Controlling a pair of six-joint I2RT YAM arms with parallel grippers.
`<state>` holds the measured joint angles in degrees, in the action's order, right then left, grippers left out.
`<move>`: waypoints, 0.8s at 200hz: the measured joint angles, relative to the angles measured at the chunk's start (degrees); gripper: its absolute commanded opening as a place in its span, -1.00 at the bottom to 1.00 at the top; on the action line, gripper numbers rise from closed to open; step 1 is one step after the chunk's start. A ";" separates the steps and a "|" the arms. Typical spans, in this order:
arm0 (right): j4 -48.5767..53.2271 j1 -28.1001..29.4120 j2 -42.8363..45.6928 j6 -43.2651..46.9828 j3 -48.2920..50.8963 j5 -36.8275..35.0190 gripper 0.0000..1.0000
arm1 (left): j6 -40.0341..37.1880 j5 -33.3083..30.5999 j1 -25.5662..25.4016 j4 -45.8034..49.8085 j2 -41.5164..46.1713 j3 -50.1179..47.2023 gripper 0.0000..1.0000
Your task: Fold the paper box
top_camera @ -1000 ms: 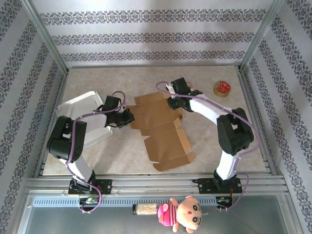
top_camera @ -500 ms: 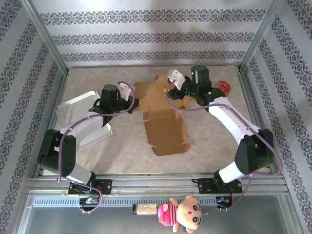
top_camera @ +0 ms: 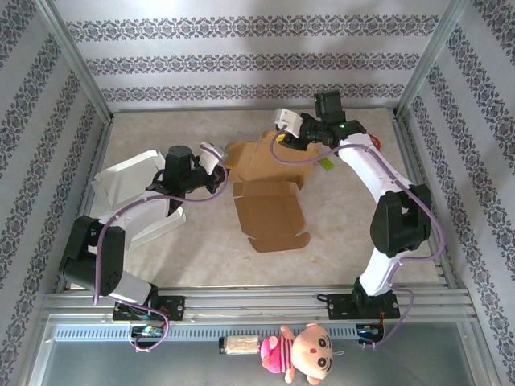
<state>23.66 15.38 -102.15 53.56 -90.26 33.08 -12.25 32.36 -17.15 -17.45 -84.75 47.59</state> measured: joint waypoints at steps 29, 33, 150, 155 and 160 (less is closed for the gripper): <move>1.90 0.44 -0.39 0.46 0.00 0.90 -0.82 | -0.24 -1.05 0.00 -0.22 0.00 0.02 -0.97; 1.88 0.63 -0.39 0.68 0.00 0.83 -0.83 | -0.22 -1.25 0.00 -0.22 0.00 0.04 -0.90; -9.03 9.84 -0.20 -2.36 2.82 -24.59 -0.97 | 31.63 -22.01 0.00 18.47 6.82 12.98 0.92; -9.70 9.92 -0.02 -2.34 3.21 -25.75 -0.96 | 33.29 -22.12 0.00 20.41 7.52 14.51 0.93; -10.21 10.03 0.20 -2.34 3.69 -26.60 -0.95 | 34.69 -22.12 0.00 22.12 8.11 15.96 0.93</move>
<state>13.45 25.41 -101.95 51.22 -86.56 6.48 22.44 10.24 -17.15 4.67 -76.64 63.55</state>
